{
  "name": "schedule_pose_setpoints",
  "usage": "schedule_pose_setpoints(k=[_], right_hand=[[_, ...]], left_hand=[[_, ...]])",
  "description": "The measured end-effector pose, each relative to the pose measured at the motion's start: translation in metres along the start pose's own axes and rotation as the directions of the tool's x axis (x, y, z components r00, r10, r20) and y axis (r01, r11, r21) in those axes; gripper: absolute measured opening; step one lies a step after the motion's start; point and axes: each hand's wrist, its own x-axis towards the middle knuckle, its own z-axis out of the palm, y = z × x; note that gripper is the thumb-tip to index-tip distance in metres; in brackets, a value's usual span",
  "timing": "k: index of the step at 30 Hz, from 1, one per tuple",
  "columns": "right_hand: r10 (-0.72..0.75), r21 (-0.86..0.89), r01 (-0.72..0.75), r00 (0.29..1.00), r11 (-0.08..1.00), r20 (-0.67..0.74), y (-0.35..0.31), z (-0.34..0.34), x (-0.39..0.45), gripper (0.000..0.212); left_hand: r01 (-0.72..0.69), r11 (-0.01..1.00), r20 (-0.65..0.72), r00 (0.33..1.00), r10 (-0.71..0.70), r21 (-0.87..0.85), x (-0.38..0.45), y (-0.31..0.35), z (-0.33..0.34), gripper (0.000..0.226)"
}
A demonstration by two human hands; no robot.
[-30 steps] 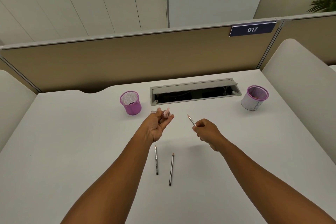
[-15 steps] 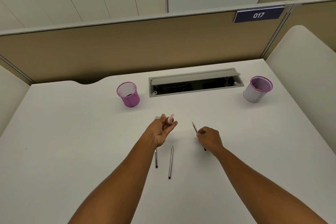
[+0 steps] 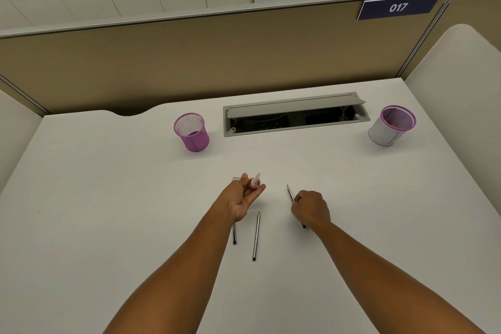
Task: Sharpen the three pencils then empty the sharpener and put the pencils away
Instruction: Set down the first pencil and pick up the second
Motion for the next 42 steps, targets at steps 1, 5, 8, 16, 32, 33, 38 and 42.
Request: schedule_pose_setpoints(k=[1,5,8,16,32,33,38,42], right_hand=[[0.001,-0.010,-0.001,1.000,1.000,0.002,0.000,0.002,0.000,0.019],[-0.006,-0.047,0.006,1.000,0.999,0.000,0.000,0.005,0.001,0.021],[-0.019,-0.071,0.018,1.000,0.997,-0.011,-0.002,0.006,0.001,0.020],[-0.092,-0.052,0.089,0.994,0.995,-0.052,-0.014,0.015,-0.005,0.019],[-0.116,-0.133,0.144,0.974,0.981,0.196,-0.044,0.060,-0.041,0.027],[-0.111,-0.144,0.141,0.974,0.980,0.197,-0.044,0.060,-0.041,0.023],[-0.105,-0.125,0.131,0.976,0.984,0.193,-0.046,0.054,-0.039,0.014],[-0.180,-0.041,0.187,0.975,0.982,0.134,-0.044,0.041,-0.035,0.018]], left_hand=[[0.003,1.000,0.001,1.000,-0.003,0.007,0.001,0.000,-0.001,0.023],[0.000,1.000,0.010,1.000,0.000,0.015,0.005,-0.002,-0.002,0.026],[-0.003,1.000,0.005,1.000,0.003,0.021,0.006,-0.003,-0.001,0.025],[0.004,1.000,-0.003,1.000,-0.004,-0.006,0.008,0.001,-0.004,0.024],[0.014,1.000,-0.016,1.000,-0.015,-0.021,0.009,0.010,-0.010,0.022],[0.014,1.000,-0.015,1.000,-0.014,-0.022,0.009,0.010,-0.010,0.021],[0.000,1.000,0.002,1.000,0.000,0.003,0.008,0.011,-0.011,0.022],[-0.018,1.000,0.009,1.000,0.018,0.010,0.008,0.013,-0.012,0.025]])
